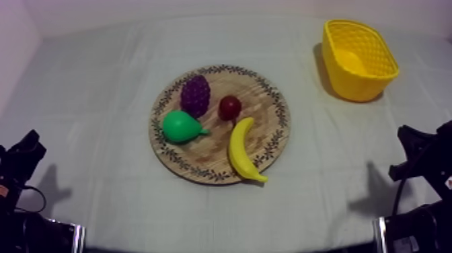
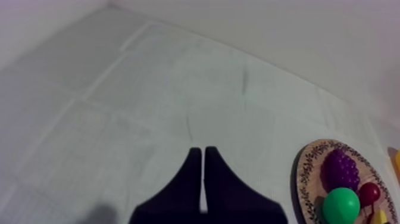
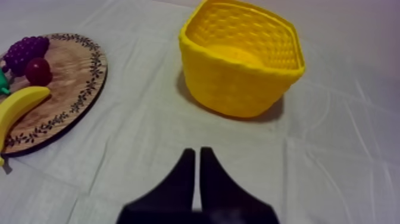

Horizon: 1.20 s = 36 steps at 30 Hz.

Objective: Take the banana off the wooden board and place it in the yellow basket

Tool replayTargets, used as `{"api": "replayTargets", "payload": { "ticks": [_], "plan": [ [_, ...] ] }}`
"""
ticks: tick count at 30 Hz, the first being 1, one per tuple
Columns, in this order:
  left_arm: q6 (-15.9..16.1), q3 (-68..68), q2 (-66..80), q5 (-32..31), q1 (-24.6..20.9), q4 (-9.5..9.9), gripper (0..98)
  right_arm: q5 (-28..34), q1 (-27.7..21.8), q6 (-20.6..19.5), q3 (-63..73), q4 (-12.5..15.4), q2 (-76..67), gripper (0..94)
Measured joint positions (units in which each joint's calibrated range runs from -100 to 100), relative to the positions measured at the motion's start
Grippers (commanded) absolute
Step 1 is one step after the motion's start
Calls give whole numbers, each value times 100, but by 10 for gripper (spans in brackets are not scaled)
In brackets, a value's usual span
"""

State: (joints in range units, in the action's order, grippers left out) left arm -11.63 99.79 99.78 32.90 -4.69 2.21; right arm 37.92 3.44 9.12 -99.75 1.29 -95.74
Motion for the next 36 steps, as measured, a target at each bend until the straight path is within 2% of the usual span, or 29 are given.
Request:
{"api": "replayTargets", "payload": {
  "ticks": [18, 36],
  "plan": [
    [0, 0, 0, 0, 0, 0, 1, 6, 0, 3, 0, 0, 0, 8],
    [0, 0, 0, 0, 0, 0, 1, 3, -31, 211, 0, -23, 0, 5]
  ]
}}
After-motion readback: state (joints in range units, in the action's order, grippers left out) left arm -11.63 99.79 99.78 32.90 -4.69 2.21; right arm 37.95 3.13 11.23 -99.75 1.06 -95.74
